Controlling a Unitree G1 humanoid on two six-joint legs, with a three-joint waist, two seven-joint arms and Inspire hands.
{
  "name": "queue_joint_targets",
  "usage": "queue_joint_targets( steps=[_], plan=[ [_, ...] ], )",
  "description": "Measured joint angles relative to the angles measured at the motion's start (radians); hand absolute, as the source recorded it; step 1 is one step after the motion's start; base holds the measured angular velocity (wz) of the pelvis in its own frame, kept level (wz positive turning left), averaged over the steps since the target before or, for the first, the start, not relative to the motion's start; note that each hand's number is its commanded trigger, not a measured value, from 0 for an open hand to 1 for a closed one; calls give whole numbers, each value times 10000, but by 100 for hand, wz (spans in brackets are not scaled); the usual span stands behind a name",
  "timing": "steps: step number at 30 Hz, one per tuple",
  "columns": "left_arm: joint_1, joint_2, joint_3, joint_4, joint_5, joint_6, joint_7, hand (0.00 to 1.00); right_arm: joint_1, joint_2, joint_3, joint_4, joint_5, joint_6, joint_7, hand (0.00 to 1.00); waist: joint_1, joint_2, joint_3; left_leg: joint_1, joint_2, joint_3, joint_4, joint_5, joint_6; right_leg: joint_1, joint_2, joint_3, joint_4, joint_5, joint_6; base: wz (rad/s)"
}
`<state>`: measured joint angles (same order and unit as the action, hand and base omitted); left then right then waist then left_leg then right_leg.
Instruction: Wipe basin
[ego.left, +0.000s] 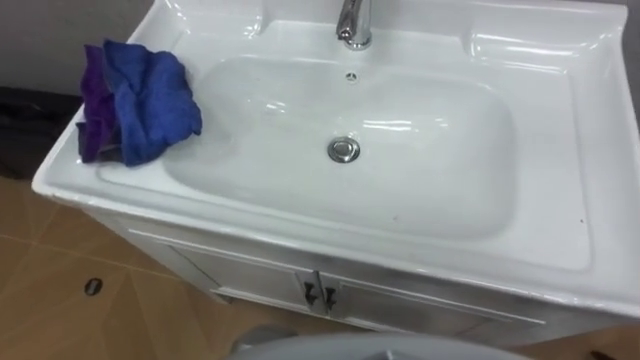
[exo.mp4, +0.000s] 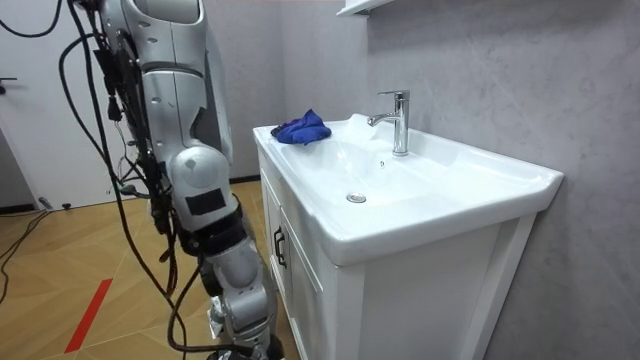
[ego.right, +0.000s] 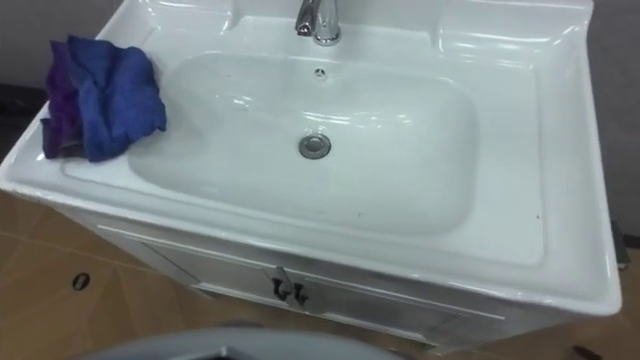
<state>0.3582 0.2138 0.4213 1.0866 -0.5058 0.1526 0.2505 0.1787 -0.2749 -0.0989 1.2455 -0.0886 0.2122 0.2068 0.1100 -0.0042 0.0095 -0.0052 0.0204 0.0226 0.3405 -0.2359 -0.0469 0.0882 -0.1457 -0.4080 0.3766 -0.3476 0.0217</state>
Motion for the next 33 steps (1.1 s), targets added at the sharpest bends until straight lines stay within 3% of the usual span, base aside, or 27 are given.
queue_joint_targets(
  steps=[8, 15, 21, 26, 30, 33],
  plan=[
    [-777, -18, -521, -43, 77, -10, -278, 0, -198, 57, -6, 21, 44, 88, -1, 0, -266, -165, 14, -6, 45, 650, -4, -29, 46, -28, 81, 298, -346, 220, 112, -12],
    [-1138, -126, -652, 85, 85, 18, -737, 0, -317, 212, -2, 37, -5, 296, -29, 0, -258, -192, -6, 46, 56, 1144, 29, -187, 287, -65, 37, 529, -399, 299, 246, -9],
    [-1238, -125, -650, 89, 419, 86, -868, 0, -405, 307, 4, 90, -15, 319, -235, 0, -201, -435, -57, 50, 16, 1300, -23, -290, 445, -164, 27, 793, -524, 545, 384, -10],
    [-1229, -121, -740, 169, 808, 96, -873, 0, -476, 462, 2, 46, 0, 417, -198, 0, -180, -713, -37, -51, 31, 1422, -57, -404, 606, -279, 83, 1003, -670, 904, 489, -13],
    [-1259, -120, -926, 170, 1332, 114, -880, 0, -440, 461, 91, 58, -17, 580, -178, 0, -172, -861, -51, -87, 95, 1606, 39, -463, 700, -338, 99, 943, -683, 1159, 519, -16],
    [-1299, -118, -1099, 248, 1635, 156, -1041, 0, -384, 468, 186, -9, -1, 711, -92, 0, -214, -856, -55, -97, 147, 1696, 79, -528, 786, -340, 79, 617, -683, 1377, 517, -12]
  ],
)
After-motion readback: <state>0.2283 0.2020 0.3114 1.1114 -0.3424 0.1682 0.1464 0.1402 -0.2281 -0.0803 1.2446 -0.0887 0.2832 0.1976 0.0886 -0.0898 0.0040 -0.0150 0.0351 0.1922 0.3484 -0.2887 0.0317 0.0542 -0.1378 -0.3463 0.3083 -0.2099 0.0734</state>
